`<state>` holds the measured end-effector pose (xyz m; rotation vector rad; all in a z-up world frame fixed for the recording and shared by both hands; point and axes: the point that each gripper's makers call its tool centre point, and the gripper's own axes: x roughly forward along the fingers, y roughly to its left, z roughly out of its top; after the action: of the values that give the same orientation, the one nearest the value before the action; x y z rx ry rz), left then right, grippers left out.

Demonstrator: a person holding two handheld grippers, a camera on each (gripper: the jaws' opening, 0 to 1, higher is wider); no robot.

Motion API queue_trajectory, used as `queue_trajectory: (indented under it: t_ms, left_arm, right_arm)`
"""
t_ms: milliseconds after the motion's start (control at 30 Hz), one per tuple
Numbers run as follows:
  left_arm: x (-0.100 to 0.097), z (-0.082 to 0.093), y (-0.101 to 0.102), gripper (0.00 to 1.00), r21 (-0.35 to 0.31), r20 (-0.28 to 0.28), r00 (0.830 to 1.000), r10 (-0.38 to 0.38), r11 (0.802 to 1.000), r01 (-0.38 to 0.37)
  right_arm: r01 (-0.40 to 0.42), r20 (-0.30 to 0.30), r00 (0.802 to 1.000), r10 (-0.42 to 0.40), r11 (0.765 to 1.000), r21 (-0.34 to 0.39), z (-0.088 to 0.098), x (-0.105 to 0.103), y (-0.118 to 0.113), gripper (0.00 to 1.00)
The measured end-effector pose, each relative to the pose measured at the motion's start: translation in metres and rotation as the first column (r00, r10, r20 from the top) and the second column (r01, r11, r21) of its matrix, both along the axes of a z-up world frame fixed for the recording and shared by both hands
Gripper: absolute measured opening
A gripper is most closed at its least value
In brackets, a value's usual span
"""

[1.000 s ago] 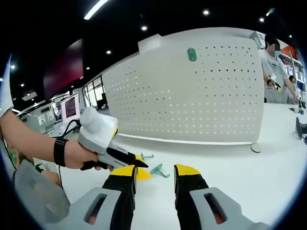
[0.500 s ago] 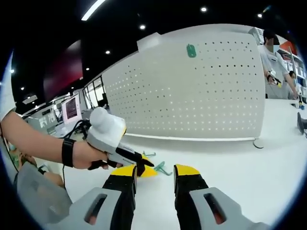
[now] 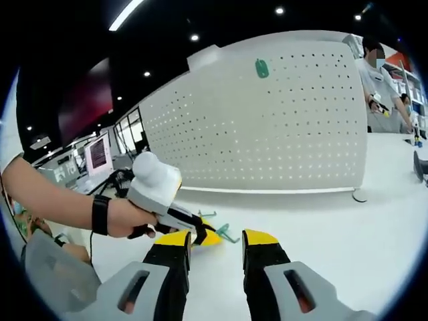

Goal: Insert the hook assembly into the mounting plate slot until the hook locks in place.

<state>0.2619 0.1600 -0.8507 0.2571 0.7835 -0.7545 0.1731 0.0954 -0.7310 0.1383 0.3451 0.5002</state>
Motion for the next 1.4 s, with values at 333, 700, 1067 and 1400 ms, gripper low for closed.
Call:
queue_trajectory:
  t_ms: [333,700,1067,1400]
  left_arm:
    - [0.002,-0.002,0.001,0.06,0.002,-0.015,1.0,0.013,1.0,-0.013]
    - [-0.006,0.019,-0.004,0.04,-0.109,-0.045,0.998,0.044,0.993,-0.048]
    - [-0.021,0.051,-0.007,0.04,-0.218,-0.026,0.998,0.051,0.974,-0.055]
    - [-0.03,0.078,-0.005,0.04,-0.285,0.021,0.998,0.066,0.957,-0.058]
  right_arm:
    - [0.004,-0.004,1.0,-0.004,1.0,0.002,-0.001,0.0,-0.001,0.3]
    - [0.001,-0.014,1.0,-0.001,1.0,0.0,-0.003,-0.001,0.001,0.3]
    - [-0.02,-0.002,1.0,0.02,1.0,0.02,0.007,0.004,0.005,0.3]
    - [-0.049,0.018,0.999,0.048,0.998,0.043,0.019,0.011,0.009,0.29]
